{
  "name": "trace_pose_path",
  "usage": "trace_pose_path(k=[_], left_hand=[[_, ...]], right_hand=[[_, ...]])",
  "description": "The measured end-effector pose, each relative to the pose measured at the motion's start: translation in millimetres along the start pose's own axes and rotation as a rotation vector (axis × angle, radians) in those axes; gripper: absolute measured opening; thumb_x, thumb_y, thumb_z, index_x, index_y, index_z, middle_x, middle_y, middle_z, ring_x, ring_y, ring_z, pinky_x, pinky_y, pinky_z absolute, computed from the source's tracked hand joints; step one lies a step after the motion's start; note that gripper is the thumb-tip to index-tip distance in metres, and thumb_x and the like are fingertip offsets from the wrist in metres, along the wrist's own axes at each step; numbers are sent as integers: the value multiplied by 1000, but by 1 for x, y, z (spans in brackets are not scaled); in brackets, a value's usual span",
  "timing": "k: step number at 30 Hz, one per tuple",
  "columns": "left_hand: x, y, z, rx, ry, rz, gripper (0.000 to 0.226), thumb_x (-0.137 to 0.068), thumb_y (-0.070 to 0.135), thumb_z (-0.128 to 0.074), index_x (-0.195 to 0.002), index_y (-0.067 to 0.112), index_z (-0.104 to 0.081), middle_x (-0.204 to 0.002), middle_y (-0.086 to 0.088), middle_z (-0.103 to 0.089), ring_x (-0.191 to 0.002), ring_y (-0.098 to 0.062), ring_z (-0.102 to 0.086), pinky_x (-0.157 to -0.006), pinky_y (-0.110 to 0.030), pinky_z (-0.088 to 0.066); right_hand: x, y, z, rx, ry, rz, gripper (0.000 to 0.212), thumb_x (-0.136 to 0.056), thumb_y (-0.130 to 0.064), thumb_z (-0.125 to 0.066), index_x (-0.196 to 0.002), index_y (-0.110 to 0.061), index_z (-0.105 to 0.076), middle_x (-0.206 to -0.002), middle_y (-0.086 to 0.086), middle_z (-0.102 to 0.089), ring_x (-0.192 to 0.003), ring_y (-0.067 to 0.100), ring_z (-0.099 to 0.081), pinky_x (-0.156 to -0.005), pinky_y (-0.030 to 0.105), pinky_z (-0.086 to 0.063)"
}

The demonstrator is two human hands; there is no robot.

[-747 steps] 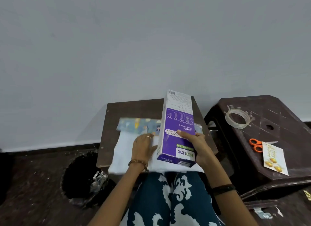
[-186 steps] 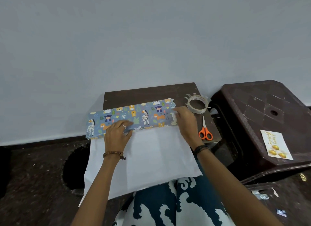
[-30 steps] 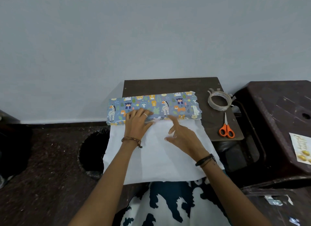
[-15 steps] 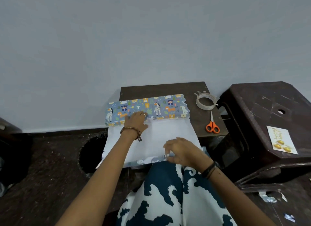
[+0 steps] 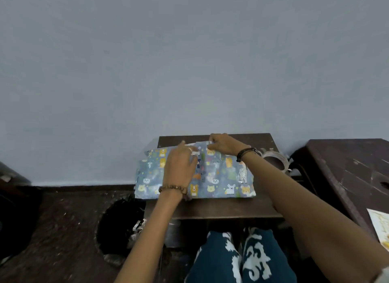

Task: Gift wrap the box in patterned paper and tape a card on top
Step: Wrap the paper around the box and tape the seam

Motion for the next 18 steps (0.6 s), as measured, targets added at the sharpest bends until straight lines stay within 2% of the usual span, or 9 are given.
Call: trace_pose_path(k=[3,7,10,12,15,18], left_hand=[[4,-18,-33,-171,-215,64,26,-97,23,-42,-118,18,-57,-141,6,-45,-143,-12,-13,-116,-40,-4],[9,-33,-53,-265,-292,127,32,-98,30,-38,-127,26,-52,-145,12,-36,-144,-11,-3,-114,-47,6],[15,-38,-55,-223,-280,205,31,-96,36,-41,-125,31,-54,-152,10,-26,-144,-13,3,-112,-52,7],[22,-41,-56,-173,-233,309,33,-94,40,-44,-126,35,-52,-157,5,-9,-144,-19,10,-111,-57,4],[41,-39,-61,-46,-214,554,51,-89,44,-52,-137,39,-36,-155,-5,19,-140,-33,22,-107,-64,1],[58,-39,-70,219,-245,741,70,-86,35,-61,-143,41,-21,-150,-5,32,-140,-40,12,-110,-62,-12]], right_hand=[[-18,17,-14,-17,-77,-37,18,-95,-24,-48,-88,-8,-42,-83,9,-46,-74,21,-40,-62,32,-29],[-23,32,-19,-112,39,-43,22,-95,-28,-46,-86,-9,-40,-76,7,-47,-70,24,-43,-63,34,-30],[-9,35,-22,-185,120,-20,21,-96,-27,-44,-86,-10,-37,-68,3,-43,-65,22,-38,-58,34,-27],[2,40,-33,-209,138,-14,20,-97,-25,-42,-87,-10,-34,-67,3,-43,-65,22,-38,-61,34,-28],[23,52,-55,-355,163,-53,20,-98,-20,-44,-84,-11,-32,-66,-3,-38,-69,19,-35,-60,31,-27],[48,59,-78,-663,180,-192,21,-94,-18,-52,-77,-16,-38,-71,-1,-40,-72,17,-37,-62,27,-30]])
Point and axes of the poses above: each hand's wrist, its own x-axis away from the middle knuckle, its own z-axis out of the back of the hand, y = z × x, the point moved 3 cm from there along -x, towards the middle knuckle
